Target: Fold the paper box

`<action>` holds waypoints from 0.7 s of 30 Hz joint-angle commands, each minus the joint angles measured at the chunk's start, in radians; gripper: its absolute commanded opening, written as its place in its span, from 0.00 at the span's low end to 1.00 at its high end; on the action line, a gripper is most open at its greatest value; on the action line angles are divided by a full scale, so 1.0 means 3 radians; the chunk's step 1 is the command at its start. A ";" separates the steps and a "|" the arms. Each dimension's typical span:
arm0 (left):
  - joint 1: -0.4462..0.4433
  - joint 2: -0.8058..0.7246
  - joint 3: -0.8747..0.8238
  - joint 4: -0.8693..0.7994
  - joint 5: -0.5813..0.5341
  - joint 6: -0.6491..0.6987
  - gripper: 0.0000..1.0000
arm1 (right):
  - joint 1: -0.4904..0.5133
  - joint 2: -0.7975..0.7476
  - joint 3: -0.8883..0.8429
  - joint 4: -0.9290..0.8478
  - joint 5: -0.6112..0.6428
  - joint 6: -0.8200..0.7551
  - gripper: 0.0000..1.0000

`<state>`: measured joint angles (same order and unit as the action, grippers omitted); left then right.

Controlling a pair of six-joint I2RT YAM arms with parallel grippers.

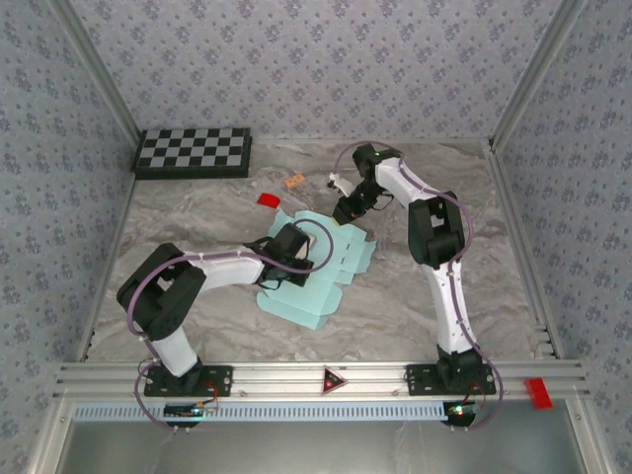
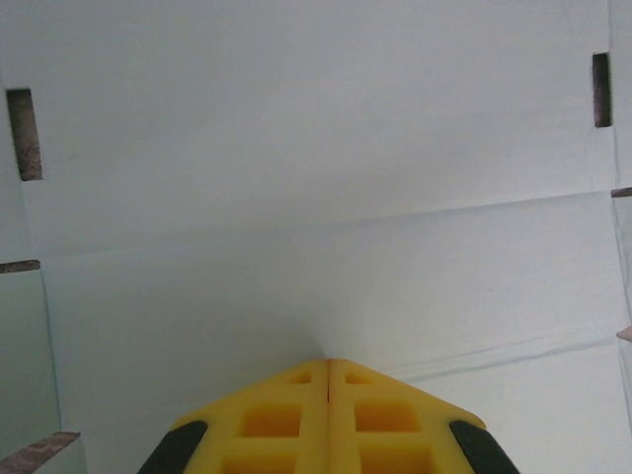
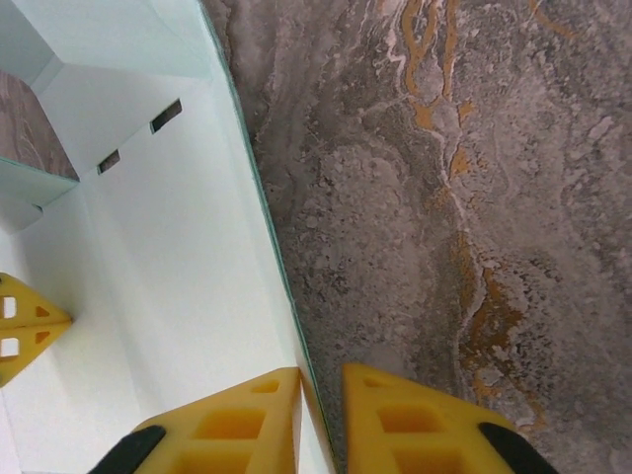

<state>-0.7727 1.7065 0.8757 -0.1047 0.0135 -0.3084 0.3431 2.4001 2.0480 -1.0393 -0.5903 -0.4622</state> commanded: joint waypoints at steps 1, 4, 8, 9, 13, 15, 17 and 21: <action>-0.0008 -0.0074 -0.0058 -0.0192 0.0038 -0.0061 0.02 | 0.0033 -0.0282 -0.0164 0.0109 0.0107 -0.0140 0.12; -0.0007 -0.0266 -0.0060 -0.0219 -0.0028 -0.0113 0.14 | 0.0048 -0.0519 -0.0428 0.0407 0.0206 -0.0247 0.05; 0.0108 -0.0470 -0.0080 -0.0312 -0.0108 -0.0269 0.32 | 0.0078 -0.0746 -0.0601 0.0597 0.0431 -0.0421 0.00; 0.0152 -0.0522 -0.0112 -0.0324 -0.0097 -0.0320 0.34 | 0.0091 -0.0799 -0.0653 0.0650 0.0495 -0.0466 0.00; 0.0311 -0.0725 -0.0265 -0.0326 -0.0045 -0.0490 0.40 | 0.0139 -0.1032 -0.0862 0.0914 0.0798 -0.0585 0.00; 0.0366 -0.0841 -0.0358 -0.0346 -0.0024 -0.0575 0.44 | 0.0165 -0.1133 -0.0940 0.1051 0.0974 -0.0594 0.00; 0.0389 -0.0923 -0.0454 -0.0351 0.0009 -0.0633 0.45 | 0.0189 -0.1219 -0.1022 0.1163 0.1131 -0.0622 0.00; 0.0404 -0.1010 -0.0700 -0.0194 0.0113 -0.0782 0.44 | 0.0280 -0.1393 -0.1222 0.1429 0.1452 -0.0741 0.00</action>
<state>-0.6567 1.4292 0.7052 -0.1761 0.0151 -0.4896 0.4088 2.0361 1.7157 -0.6872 -0.2584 -0.6365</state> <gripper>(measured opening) 0.445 0.051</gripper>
